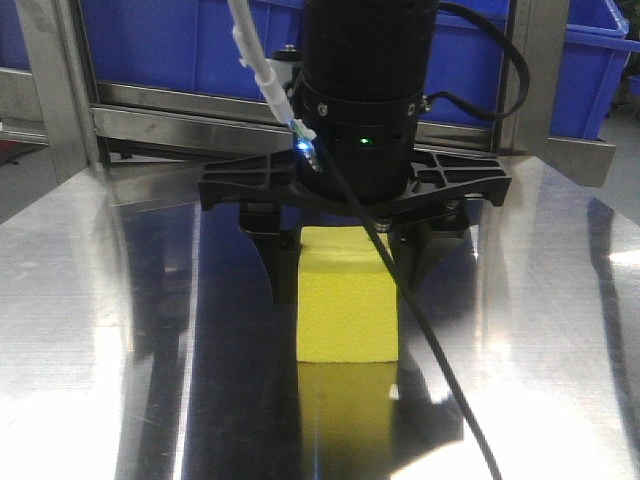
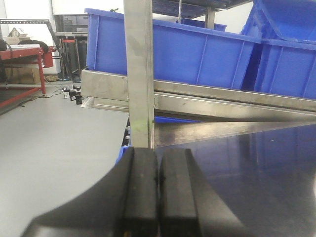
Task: Place yellow foam block on left shelf second layer
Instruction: 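Close the right gripper around the yellow foam cube, then lift the yellow cube off the table with the right gripper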
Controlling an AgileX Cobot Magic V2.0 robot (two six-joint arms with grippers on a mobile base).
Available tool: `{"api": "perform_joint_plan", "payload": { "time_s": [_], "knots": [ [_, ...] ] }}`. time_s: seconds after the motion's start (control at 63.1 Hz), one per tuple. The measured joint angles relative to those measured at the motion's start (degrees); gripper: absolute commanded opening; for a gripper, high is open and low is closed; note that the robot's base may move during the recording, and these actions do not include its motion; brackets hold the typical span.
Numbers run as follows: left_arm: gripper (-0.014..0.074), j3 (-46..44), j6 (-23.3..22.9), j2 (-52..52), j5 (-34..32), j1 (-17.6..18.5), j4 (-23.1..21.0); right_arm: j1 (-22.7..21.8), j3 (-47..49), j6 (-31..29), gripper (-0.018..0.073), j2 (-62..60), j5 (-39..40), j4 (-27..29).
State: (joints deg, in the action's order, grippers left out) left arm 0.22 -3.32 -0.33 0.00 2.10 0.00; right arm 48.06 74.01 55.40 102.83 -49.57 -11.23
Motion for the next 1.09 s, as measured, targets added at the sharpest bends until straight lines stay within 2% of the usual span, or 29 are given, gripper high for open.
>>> {"api": "perform_joint_plan", "payload": {
  "time_s": [0.317, 0.523, 0.729, 0.92, 1.094],
  "knots": [
    [0.0124, 0.0, 0.0, 0.0, 0.0, 0.0, 0.0, 0.0, -0.5, -0.3, 0.0497, -1.0, 0.1, 0.0],
    [0.0124, 0.0, 0.0, 0.0, 0.0, 0.0, 0.0, -2.4, -5.1, -7.1, 0.0497, -8.2, 1.8, 0.3],
    [0.0124, 0.0, 0.0, 0.0, 0.0, 0.0, 0.0, -8.4, -13.2, -16.9, 0.0497, -17.9, 1.8, 0.6],
    [0.0124, 0.0, 0.0, 0.0, 0.0, 0.0, 0.0, -16.6, -20.6, -26.4, 0.0497, -26.5, 2.4, 3.1],
    [0.0124, 0.0, 0.0, 0.0, 0.0, 0.0, 0.0, -24.3, -28.3, -34.3, 0.0497, -35.0, 7.5, 7.3]
  ]
}}
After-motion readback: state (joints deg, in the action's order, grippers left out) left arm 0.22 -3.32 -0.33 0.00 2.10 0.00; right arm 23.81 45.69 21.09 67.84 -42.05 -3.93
